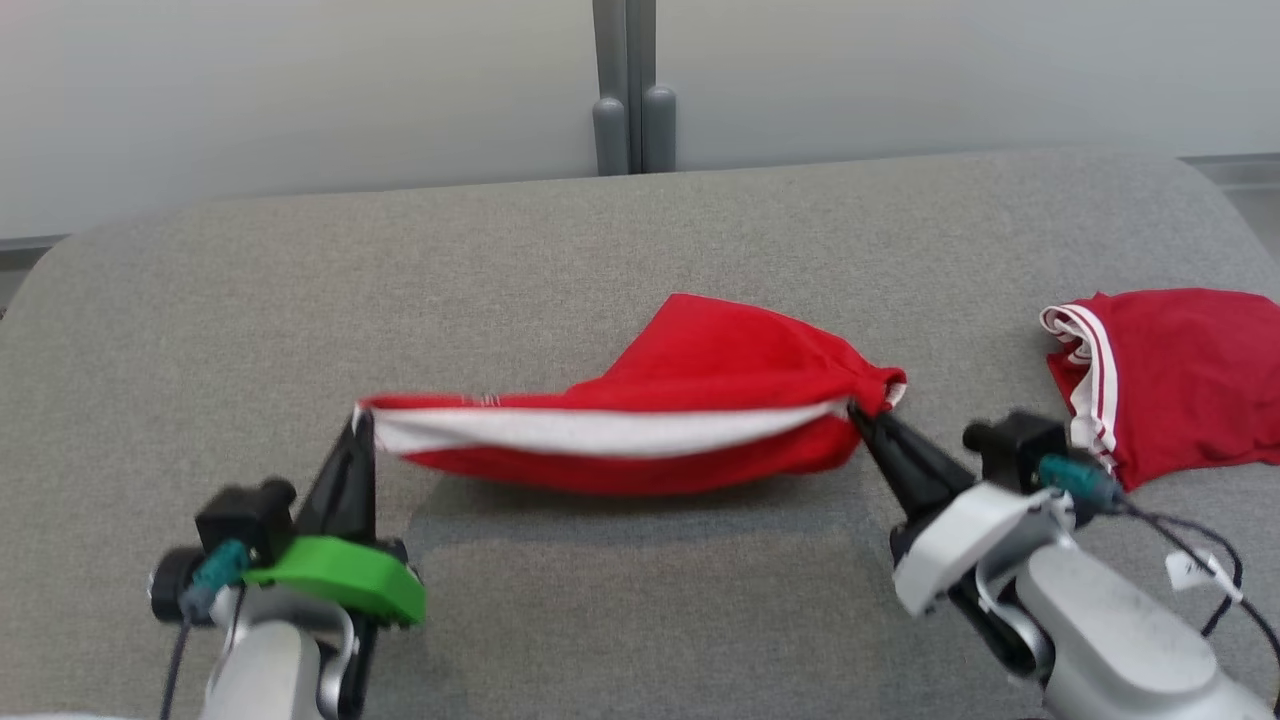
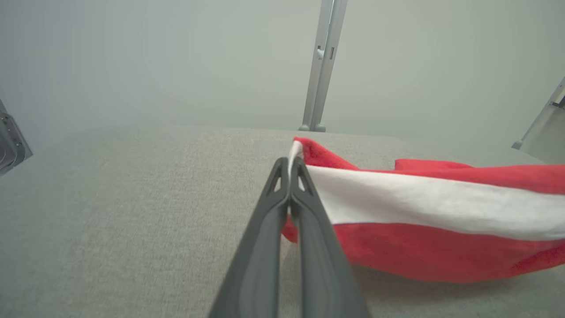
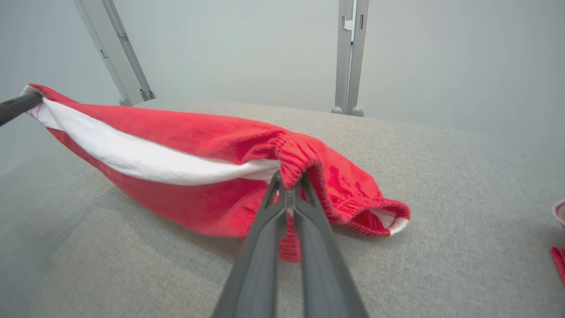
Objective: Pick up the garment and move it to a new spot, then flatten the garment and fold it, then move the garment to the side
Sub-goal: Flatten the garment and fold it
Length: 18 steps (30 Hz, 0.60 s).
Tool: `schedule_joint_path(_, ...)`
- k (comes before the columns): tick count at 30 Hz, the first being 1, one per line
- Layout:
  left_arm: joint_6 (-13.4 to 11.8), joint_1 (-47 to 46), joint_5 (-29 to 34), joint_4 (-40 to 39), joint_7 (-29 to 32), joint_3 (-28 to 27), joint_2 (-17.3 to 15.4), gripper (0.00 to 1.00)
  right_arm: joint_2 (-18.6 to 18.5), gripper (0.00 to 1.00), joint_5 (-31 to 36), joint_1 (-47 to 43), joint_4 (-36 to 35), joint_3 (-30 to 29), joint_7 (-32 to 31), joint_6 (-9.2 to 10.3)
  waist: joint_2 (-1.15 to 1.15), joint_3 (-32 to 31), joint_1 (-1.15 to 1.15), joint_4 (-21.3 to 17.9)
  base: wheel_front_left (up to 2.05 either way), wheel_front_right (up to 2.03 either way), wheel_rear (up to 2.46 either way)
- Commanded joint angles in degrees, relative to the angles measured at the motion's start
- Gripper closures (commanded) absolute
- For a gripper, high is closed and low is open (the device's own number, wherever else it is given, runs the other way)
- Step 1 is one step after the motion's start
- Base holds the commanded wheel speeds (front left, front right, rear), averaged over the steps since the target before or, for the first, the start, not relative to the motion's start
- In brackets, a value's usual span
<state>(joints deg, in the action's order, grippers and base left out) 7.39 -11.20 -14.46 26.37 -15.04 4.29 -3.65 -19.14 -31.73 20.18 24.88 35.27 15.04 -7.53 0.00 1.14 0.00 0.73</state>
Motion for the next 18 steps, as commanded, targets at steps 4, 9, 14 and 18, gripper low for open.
schedule_joint_path(4,0.1,-13.0,0.9,-0.5,-0.1,1.4,-4.3,1.0,-1.0,1.0,-0.4,13.2,0.2,-1.6,-1.6,0.11,0.0,7.2,0.0,0.3,0.0,0.0,0.0)
schedule_joint_path(9,0.1,-31.0,2.4,3.9,1.1,5.0,-8.9,1.0,-1.1,1.0,1.1,30.5,4.1,-2.7,-4.9,0.11,0.0,14.5,0.0,1.0,0.0,0.0,0.0)
schedule_joint_path(14,0.1,-48.9,4.3,8.5,3.7,6.6,-12.7,1.0,-1.5,1.0,5.8,48.1,10.0,-3.0,-5.0,0.12,0.0,22.1,0.0,1.5,0.0,0.0,0.0)
schedule_joint_path(18,-0.4,-60.8,6.7,12.1,3.6,7.5,-14.8,1.0,-2.1,1.0,10.9,59.7,16.2,-5.3,-3.7,0.14,0.0,25.6,0.0,2.6,0.0,0.0,0.0)
